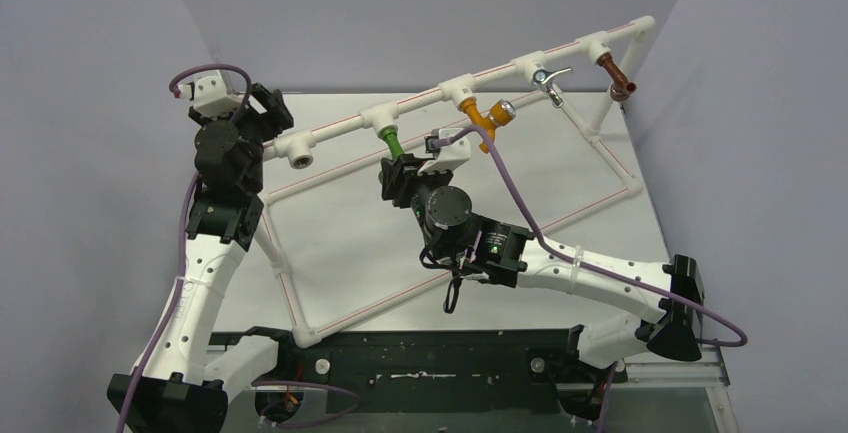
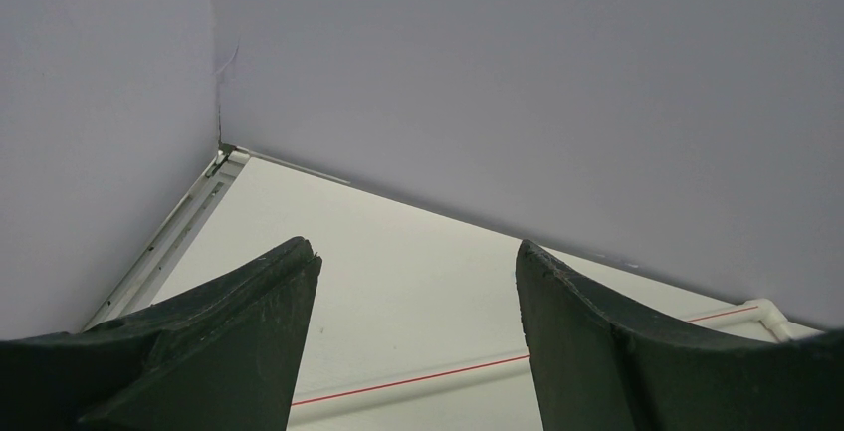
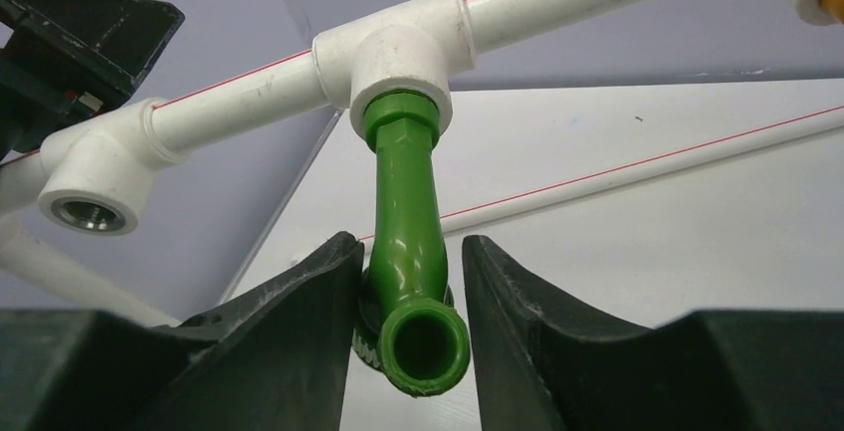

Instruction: Install the water faucets

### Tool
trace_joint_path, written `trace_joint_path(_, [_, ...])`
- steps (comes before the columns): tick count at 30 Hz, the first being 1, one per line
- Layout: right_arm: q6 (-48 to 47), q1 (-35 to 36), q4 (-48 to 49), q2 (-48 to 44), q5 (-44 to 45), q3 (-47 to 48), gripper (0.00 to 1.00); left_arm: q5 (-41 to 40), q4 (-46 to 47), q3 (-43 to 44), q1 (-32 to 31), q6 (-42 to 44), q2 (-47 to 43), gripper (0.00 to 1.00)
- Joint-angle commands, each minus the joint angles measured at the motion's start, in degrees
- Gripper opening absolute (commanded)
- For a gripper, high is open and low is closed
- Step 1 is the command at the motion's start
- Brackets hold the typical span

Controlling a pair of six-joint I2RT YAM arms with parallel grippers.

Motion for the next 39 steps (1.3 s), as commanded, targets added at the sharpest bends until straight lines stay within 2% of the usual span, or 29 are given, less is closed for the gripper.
trace_joint_path(1, [1.1, -0.2, 3.8, -0.6, 1.8, 0.0, 0.37, 1.7, -15.2, -4.7, 0.1, 1.4, 3.1, 0.7])
trace_joint_path(3, [1.5, -0.2, 4.0, -0.9, 1.9, -0.1, 0.25, 1.7, -15.1, -4.7, 0.1, 1.4, 3.1, 0.7])
trace_joint_path(6, [3.3, -0.3, 4.6, -1.6, 1.6, -0.8, 0.0, 1.7, -15.1, -4.7, 0.1, 1.4, 3.1, 0.7])
trace_joint_path(13, [13.4, -0.9, 6.6, -3.0, -0.2, -3.3, 0.0, 1.7, -15.1, -4.7, 0.1, 1.4, 3.1, 0.7])
trace_joint_path(28, [36.6, -4.7, 23.9, -8.1, -9.8, -11.0, 0.0, 2.0, -15.0, -4.8, 0.1, 1.4, 3.1, 0.7])
trace_joint_path(31, [39.9, -5.2, 25.7, -7.6, -9.9, -11.1, 0.0, 2.1, -15.0, -4.7, 0.1, 1.3, 3.1, 0.7])
trace_joint_path(39, [55.9, -6.5, 32.0, -4.9, -11.4, -13.4, 0.0, 2.0, -15.0, -4.7, 0.1, 1.3, 2.9, 0.7])
